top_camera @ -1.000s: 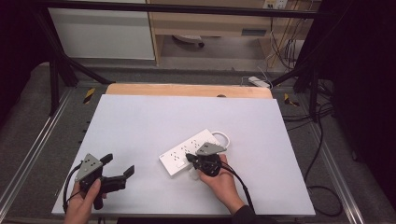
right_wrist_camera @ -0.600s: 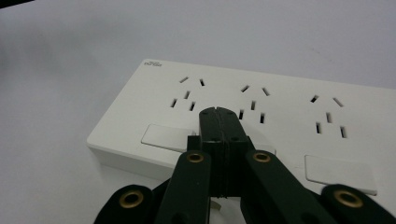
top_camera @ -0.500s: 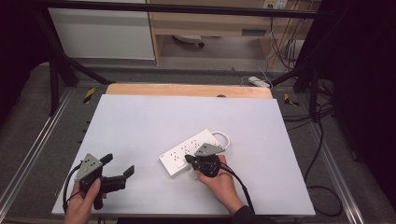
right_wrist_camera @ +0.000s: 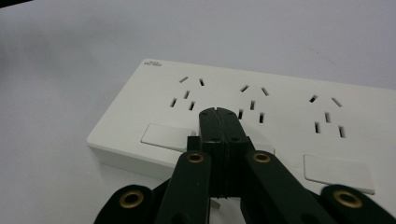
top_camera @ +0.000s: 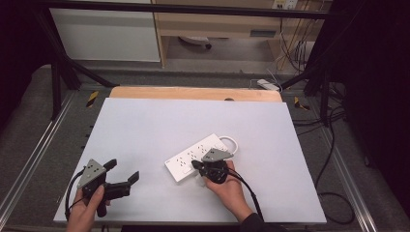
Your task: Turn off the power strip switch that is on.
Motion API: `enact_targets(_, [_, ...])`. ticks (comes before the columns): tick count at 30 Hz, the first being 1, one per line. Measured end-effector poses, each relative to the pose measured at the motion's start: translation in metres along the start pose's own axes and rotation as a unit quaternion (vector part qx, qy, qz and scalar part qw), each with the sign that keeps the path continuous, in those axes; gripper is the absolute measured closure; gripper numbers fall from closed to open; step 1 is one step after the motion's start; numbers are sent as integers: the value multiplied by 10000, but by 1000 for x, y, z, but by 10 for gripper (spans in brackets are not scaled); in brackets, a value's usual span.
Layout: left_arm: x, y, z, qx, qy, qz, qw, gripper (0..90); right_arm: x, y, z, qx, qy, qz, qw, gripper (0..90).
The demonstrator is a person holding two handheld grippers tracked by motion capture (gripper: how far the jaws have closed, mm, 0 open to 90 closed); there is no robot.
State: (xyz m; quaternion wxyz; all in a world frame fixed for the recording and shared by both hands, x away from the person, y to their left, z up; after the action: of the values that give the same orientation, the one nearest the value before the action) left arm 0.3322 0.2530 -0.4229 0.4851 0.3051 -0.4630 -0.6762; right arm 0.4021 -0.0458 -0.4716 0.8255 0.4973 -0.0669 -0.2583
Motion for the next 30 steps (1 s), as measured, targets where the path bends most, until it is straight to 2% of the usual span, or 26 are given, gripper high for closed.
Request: enact_targets(30, [0, 0, 0, -4, -4, -3, 10000, 43, 1, 4, 6, 113, -34, -20, 9999, 900])
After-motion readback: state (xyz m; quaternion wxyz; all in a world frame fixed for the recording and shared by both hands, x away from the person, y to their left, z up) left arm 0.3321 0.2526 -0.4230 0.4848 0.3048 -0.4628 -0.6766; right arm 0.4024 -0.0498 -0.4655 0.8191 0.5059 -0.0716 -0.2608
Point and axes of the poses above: each handheld gripper's, and its own axes: z roughly backward along the jaws, y roughly out of its top, x roughly to its right, the point moved 4 cm from there along -z, roughly forward along the jaws, and after that the axes turned 11 degrees about y, right-handed, at the moved point
